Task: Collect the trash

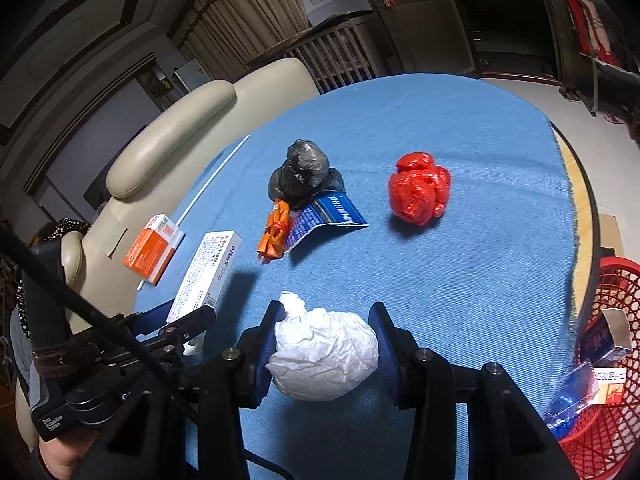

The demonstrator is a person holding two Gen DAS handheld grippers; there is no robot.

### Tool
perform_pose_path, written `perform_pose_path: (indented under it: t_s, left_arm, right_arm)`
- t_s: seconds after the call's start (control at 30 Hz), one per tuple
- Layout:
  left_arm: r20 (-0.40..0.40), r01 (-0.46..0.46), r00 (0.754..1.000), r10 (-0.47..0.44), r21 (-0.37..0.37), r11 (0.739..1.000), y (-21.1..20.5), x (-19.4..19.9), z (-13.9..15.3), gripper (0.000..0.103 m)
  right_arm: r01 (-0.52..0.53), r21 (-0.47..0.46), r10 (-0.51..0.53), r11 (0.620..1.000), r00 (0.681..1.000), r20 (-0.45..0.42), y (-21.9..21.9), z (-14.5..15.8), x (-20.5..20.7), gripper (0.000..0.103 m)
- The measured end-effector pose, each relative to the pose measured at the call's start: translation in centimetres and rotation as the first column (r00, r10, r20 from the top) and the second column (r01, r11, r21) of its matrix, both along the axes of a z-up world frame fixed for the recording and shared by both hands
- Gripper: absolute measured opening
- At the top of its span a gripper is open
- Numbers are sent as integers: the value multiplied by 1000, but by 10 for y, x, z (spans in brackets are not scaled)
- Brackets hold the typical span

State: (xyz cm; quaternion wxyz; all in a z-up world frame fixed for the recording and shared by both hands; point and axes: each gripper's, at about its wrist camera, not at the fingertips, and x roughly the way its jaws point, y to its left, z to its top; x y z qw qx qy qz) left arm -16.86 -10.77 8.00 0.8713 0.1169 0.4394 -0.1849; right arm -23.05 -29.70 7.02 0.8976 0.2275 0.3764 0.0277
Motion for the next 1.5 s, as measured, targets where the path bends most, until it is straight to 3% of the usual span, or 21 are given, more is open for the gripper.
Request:
perform_pose_path:
  t_s: [0.3,0.63,1.03,1.5]
  left_arm:
    - [36,128,991,-126,-57,990,-35,-11,3,46]
    - [38,52,998,-49,-77,996,-6,-6,-4,46]
    - [62,107,993,-101,-107,988,3,-18,-1,46]
    - [50,68,997,-61,-169,983,28,-24,0,46]
  right_arm:
    - [146,-62,-147,987,989,0,-24,17,-40,46]
    - [174,-128,-171,976,985,30,-18,43,-63,46]
    - [225,-192,-219,955,974,53,2,65,-87,46]
    - [231,-274,-209,934,972,106,25,96,-96,46]
